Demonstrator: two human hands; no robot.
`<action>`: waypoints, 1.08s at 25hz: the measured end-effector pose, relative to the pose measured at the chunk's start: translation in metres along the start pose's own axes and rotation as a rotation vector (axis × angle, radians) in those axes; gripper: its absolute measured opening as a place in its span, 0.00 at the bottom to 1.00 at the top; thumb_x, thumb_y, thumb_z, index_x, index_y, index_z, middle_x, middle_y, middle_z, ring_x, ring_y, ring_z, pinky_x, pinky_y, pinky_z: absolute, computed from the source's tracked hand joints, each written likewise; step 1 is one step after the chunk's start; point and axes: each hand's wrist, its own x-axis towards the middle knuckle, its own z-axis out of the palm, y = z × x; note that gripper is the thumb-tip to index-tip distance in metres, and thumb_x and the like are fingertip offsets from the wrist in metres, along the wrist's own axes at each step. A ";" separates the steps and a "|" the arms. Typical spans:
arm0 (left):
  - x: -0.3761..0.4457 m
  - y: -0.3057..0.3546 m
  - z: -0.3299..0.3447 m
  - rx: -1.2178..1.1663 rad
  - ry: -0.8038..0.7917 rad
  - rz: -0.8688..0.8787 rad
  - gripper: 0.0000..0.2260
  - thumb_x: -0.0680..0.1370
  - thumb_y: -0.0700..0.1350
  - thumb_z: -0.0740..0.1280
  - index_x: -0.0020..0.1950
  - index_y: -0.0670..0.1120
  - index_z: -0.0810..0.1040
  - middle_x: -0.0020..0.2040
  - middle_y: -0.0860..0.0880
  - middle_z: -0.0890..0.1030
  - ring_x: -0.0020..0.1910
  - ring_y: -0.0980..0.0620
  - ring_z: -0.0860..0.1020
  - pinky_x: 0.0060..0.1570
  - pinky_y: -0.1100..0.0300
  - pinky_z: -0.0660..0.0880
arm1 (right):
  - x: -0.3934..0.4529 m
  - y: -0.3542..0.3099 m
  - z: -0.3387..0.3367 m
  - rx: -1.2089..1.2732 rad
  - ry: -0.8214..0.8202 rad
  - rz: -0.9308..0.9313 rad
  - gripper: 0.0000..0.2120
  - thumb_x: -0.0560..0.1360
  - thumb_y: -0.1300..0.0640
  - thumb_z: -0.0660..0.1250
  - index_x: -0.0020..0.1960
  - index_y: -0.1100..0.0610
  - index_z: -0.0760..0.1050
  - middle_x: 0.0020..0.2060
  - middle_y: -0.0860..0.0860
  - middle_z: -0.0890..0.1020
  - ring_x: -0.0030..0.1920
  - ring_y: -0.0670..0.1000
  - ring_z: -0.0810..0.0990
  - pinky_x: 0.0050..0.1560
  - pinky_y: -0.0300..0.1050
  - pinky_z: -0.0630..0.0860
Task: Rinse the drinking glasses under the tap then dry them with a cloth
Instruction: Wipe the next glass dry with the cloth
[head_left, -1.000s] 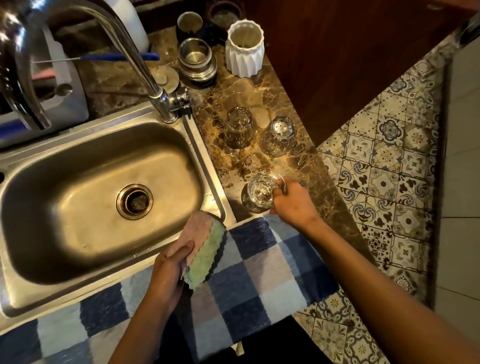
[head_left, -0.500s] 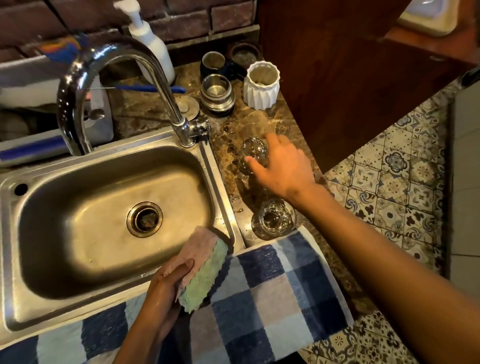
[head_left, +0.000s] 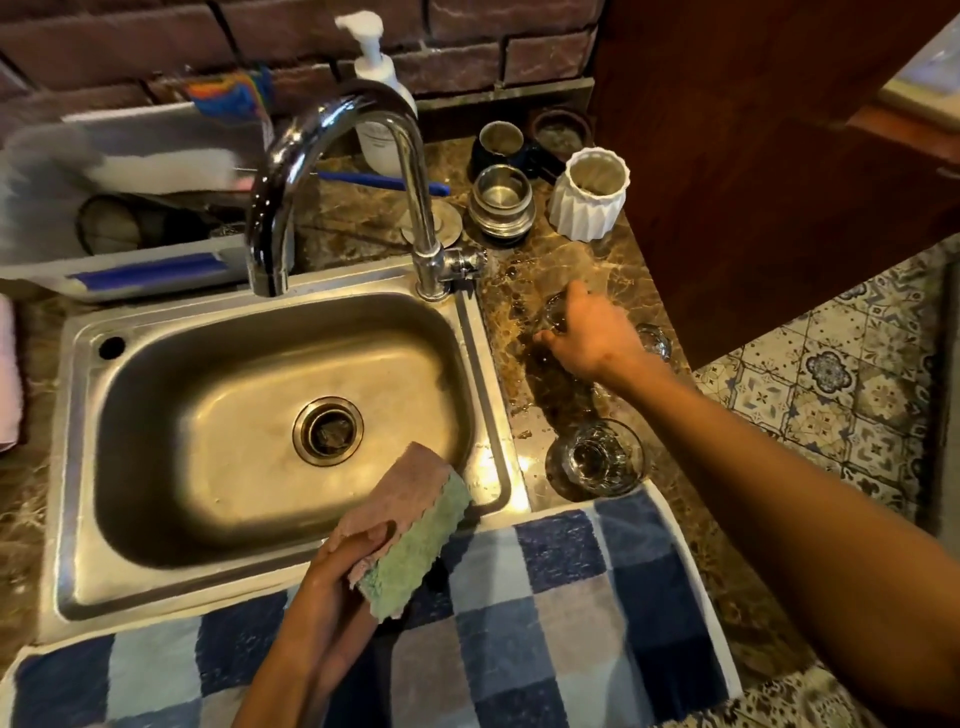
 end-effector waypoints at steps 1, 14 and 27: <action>-0.003 0.003 0.002 -0.014 -0.004 0.005 0.12 0.74 0.41 0.66 0.54 0.43 0.86 0.54 0.34 0.84 0.46 0.38 0.85 0.38 0.51 0.84 | 0.000 -0.001 -0.004 0.019 -0.010 -0.002 0.28 0.76 0.48 0.71 0.68 0.59 0.65 0.57 0.59 0.80 0.56 0.61 0.80 0.57 0.59 0.79; -0.064 0.078 -0.016 0.116 -0.045 0.287 0.13 0.77 0.40 0.69 0.61 0.44 0.83 0.60 0.38 0.84 0.59 0.40 0.83 0.49 0.53 0.82 | -0.156 -0.110 -0.031 1.185 -0.399 -0.130 0.17 0.75 0.51 0.70 0.62 0.53 0.76 0.48 0.56 0.85 0.40 0.57 0.85 0.34 0.46 0.82; -0.059 0.086 -0.116 0.062 -0.025 0.191 0.15 0.67 0.39 0.69 0.51 0.43 0.88 0.48 0.41 0.87 0.46 0.46 0.86 0.42 0.56 0.83 | -0.189 -0.180 0.091 1.217 -0.597 -0.164 0.19 0.74 0.50 0.69 0.64 0.52 0.76 0.47 0.59 0.84 0.37 0.59 0.83 0.33 0.49 0.81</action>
